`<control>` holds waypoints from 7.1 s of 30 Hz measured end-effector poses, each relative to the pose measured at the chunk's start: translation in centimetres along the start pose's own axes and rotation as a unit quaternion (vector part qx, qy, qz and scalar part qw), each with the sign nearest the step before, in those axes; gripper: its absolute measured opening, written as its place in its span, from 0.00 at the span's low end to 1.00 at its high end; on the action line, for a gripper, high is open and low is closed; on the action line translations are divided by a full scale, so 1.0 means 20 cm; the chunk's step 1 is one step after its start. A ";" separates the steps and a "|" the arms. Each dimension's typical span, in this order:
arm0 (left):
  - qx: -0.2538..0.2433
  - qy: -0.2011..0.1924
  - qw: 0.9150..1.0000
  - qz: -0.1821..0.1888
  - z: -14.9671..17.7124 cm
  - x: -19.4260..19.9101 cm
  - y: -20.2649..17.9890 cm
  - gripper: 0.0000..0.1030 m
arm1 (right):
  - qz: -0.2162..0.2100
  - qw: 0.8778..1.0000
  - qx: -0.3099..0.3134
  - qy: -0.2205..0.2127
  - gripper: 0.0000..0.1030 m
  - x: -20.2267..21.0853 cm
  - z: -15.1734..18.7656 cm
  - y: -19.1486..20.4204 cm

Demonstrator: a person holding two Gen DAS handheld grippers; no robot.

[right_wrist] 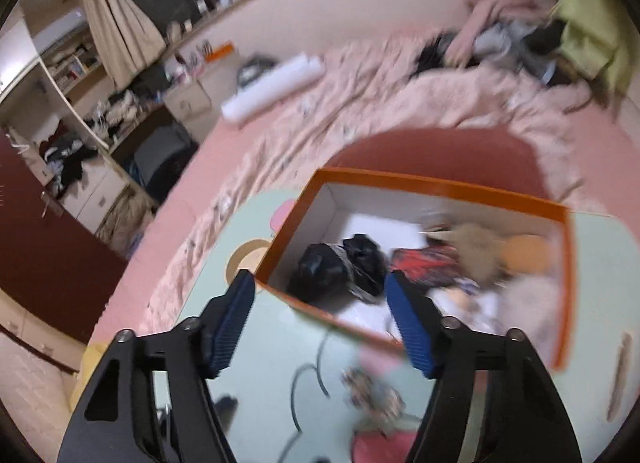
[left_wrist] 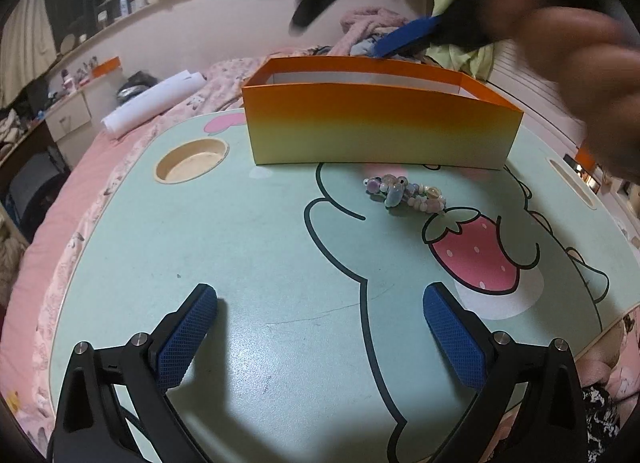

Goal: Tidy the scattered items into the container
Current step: 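Reach into the orange box and grasp the black fabric with the right gripper, then lift the black fabric out and drop it on the mat with the right gripper, then grasp the dark red-patterned pouch inside the box with the left gripper, then carry the pouch out and set it on the mat with the left gripper, then grasp the silver cone inside the box with the right gripper and lift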

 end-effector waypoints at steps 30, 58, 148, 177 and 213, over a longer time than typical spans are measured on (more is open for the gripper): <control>0.000 -0.005 1.000 0.006 0.01 0.01 0.00 1.00 | -0.023 0.996 0.020 -0.084 0.26 0.41 0.35 0.07; -0.002 -0.005 1.000 0.005 0.01 0.02 0.00 1.00 | 0.147 0.987 0.042 -0.049 0.82 0.31 0.92 -0.33; 0.018 0.076 0.992 0.099 -0.31 -0.17 0.07 0.64 | 0.168 0.981 0.067 -0.067 1.00 0.26 0.93 -0.32; -0.011 -0.010 1.000 0.012 0.04 0.02 0.08 1.00 | 0.169 0.981 0.067 -0.067 1.00 0.28 0.94 -0.34; -0.018 -0.023 0.999 0.029 0.04 0.04 0.06 1.00 | 0.164 0.982 -0.015 0.090 0.31 -0.46 -0.12 -0.29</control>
Point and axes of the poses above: each gripper's, at about its wrist camera, not at the fingertips, and x roughly against the way its jaws point, y to its left, z to its underside, the point moved 7 cm from there along -x, roughly the way its jaws point, and after that the axes turned 1 degree about -y, right-handed, at the moved point
